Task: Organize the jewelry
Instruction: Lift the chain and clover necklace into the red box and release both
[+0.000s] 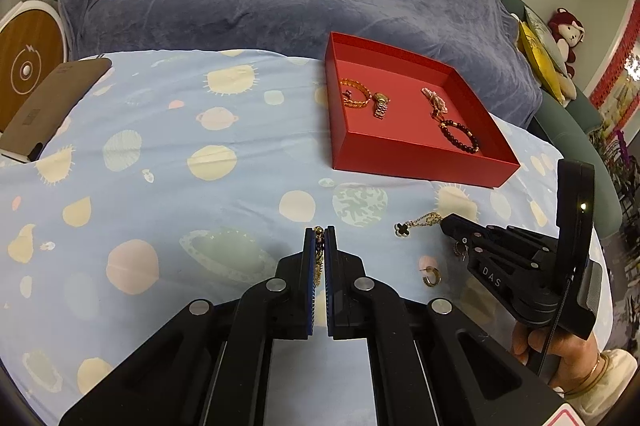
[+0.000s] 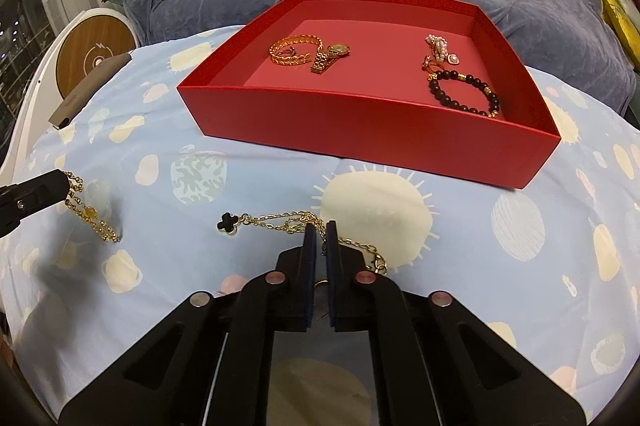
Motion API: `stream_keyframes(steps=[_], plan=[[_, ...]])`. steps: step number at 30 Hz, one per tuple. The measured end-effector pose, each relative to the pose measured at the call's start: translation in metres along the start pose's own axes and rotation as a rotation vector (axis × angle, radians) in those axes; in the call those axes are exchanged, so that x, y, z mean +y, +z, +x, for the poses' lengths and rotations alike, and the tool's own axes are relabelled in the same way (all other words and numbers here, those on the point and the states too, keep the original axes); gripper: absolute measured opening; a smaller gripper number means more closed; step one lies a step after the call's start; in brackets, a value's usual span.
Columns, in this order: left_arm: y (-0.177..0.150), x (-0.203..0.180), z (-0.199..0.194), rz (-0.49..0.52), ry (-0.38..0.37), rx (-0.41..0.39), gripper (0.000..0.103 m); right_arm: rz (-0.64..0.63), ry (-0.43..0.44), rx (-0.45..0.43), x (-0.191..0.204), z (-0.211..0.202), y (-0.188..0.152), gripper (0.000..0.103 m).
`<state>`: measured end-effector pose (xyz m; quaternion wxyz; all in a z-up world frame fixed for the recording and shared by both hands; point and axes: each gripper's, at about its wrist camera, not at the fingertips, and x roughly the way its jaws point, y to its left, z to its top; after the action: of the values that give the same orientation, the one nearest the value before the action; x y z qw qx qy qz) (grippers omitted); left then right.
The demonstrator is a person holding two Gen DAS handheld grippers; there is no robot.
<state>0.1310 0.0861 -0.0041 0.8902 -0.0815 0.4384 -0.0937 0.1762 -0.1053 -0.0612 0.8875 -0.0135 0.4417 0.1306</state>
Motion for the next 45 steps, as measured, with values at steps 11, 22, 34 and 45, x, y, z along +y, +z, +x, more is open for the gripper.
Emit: stream_keyframes(steps=[11,22,34,45], plan=[[0.003,-0.005,-0.002,0.002,0.0,-0.007,0.002,0.046,0.036,-0.094,-0.013,-0.044,0.012,0.0],[0.011,-0.024,-0.005,0.015,-0.018,-0.031,0.002,0.109,0.073,-0.225,-0.035,-0.106,0.028,0.0],[0.023,-0.049,-0.012,0.024,-0.043,-0.058,0.002,0.159,0.082,-0.327,-0.054,-0.154,0.044,0.0],[0.049,-0.074,-0.02,0.046,-0.058,-0.076,0.002,0.187,0.08,-0.392,-0.064,-0.179,0.076,0.0]])
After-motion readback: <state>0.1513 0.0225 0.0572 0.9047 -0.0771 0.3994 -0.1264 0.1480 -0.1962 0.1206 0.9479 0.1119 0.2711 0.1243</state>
